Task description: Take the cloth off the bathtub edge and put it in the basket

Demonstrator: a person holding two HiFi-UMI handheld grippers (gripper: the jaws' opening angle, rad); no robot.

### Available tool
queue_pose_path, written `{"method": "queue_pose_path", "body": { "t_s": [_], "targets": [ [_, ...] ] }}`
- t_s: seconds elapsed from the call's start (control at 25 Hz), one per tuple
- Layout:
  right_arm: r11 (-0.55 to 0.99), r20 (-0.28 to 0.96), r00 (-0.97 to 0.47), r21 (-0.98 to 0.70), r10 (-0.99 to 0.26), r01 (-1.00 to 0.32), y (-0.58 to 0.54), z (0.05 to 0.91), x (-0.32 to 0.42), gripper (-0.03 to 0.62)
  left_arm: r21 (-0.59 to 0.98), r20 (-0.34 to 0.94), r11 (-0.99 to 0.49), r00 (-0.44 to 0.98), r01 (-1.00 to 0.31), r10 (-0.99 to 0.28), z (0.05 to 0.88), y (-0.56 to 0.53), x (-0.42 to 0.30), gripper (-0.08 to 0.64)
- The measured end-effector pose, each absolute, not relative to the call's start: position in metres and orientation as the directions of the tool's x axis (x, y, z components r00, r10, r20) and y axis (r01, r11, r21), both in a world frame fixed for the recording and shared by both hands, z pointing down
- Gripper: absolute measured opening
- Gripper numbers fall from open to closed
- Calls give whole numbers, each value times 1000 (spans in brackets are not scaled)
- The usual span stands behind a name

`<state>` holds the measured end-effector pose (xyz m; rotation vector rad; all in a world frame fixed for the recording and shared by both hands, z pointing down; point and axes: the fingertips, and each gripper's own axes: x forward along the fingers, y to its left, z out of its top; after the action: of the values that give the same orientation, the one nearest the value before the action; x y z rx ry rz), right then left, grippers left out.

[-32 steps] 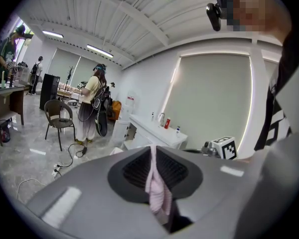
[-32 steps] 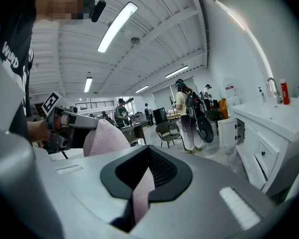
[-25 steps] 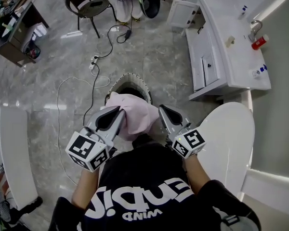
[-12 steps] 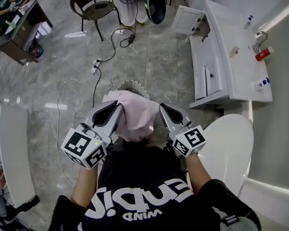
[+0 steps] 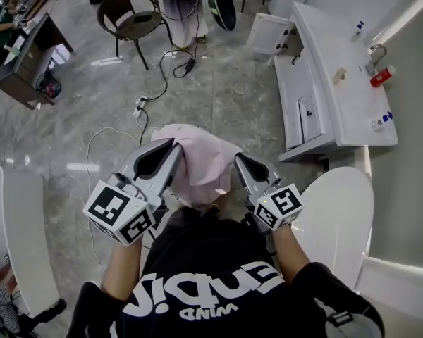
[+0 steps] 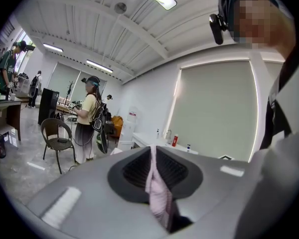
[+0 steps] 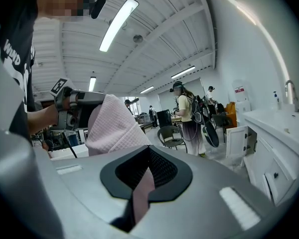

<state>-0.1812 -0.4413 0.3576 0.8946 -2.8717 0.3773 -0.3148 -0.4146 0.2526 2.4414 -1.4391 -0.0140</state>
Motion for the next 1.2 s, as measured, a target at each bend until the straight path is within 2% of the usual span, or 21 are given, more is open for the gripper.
{"method": "queue_pose_path", "body": {
  "t_s": [0.64,1.2],
  "targets": [
    [765,203,-787,-192,-583,-615,-453,367,-191,5,296,154,-492,550,-819,-821,270,-436,-328,29],
    [731,248,-767,-235,-592,-640,-472,402,-187,5,354,274,-467,567,-810,-776,357,-448,-316,29]
  ]
}}
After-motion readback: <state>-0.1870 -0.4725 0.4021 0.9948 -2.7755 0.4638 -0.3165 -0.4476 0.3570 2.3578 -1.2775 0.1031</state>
